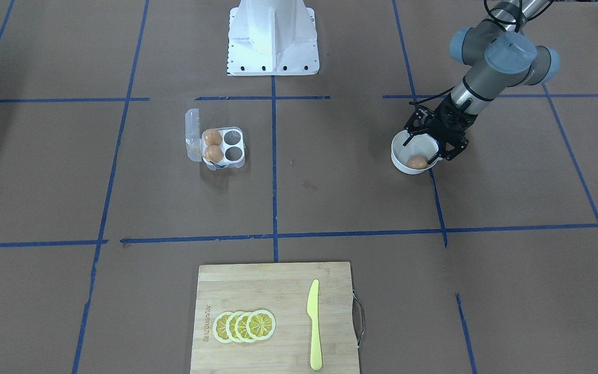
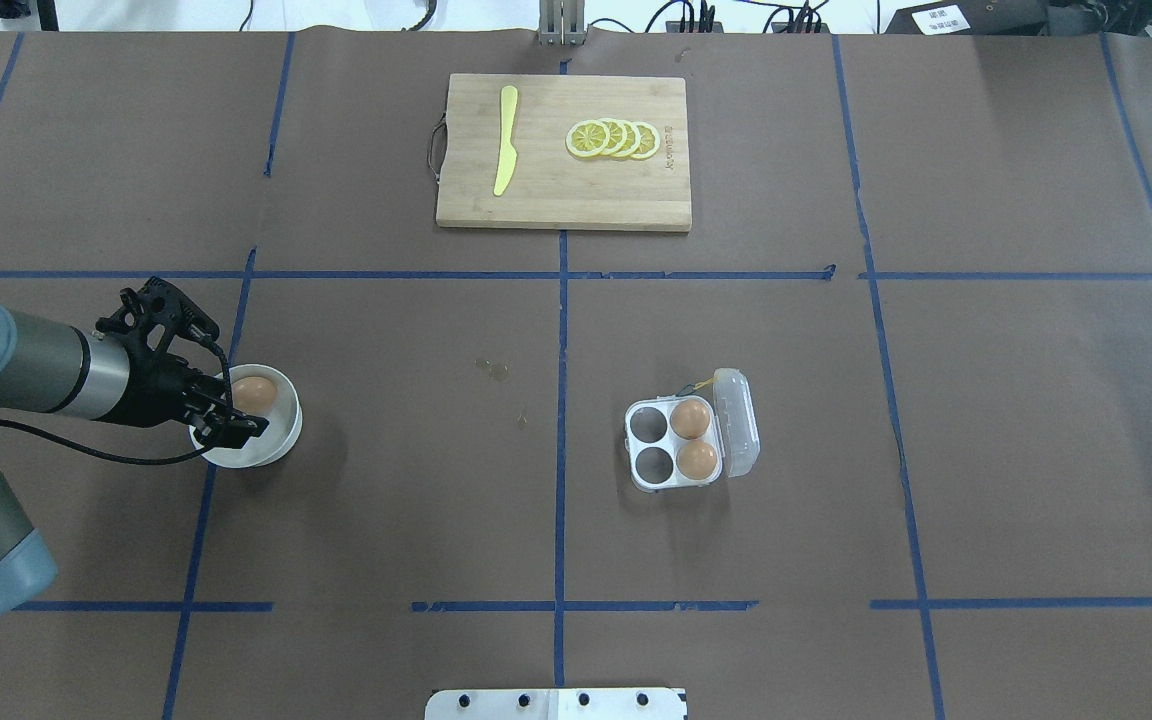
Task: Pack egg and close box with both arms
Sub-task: 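Lower the left gripper into the bowl and close it around the egg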
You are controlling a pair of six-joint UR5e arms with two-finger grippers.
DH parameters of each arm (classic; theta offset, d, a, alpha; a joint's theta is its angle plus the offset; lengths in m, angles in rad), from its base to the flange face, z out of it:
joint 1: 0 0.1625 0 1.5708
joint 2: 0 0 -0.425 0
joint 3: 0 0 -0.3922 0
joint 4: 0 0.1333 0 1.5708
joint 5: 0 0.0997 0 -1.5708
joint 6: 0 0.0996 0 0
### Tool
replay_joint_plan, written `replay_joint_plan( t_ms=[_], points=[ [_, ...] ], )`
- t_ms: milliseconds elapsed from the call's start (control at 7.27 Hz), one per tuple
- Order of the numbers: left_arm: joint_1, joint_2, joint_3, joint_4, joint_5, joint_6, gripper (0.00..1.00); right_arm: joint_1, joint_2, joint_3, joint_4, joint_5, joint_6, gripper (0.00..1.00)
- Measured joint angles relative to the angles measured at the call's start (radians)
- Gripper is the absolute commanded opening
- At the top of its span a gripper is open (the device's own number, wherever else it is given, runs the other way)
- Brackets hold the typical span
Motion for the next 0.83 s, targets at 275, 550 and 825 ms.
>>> replay_joint_plan(
  t_ms=[275,550,825],
  points=[
    [0.001,-0.002,0.0,0.0,0.021,-0.002,0.77,0.0,-0.001,0.0,0.0,-0.001,0.0,1.0],
    [0.001,-0.003,0.001,0.0,0.034,-0.004,0.75,0.0,-0.002,-0.003,0.0,-0.002,0.0,1.0],
    [0.003,-0.003,0.003,-0.001,0.04,-0.006,0.74,0.0,-0.002,-0.011,0.001,0.0,0.0,1.0]
  ],
)
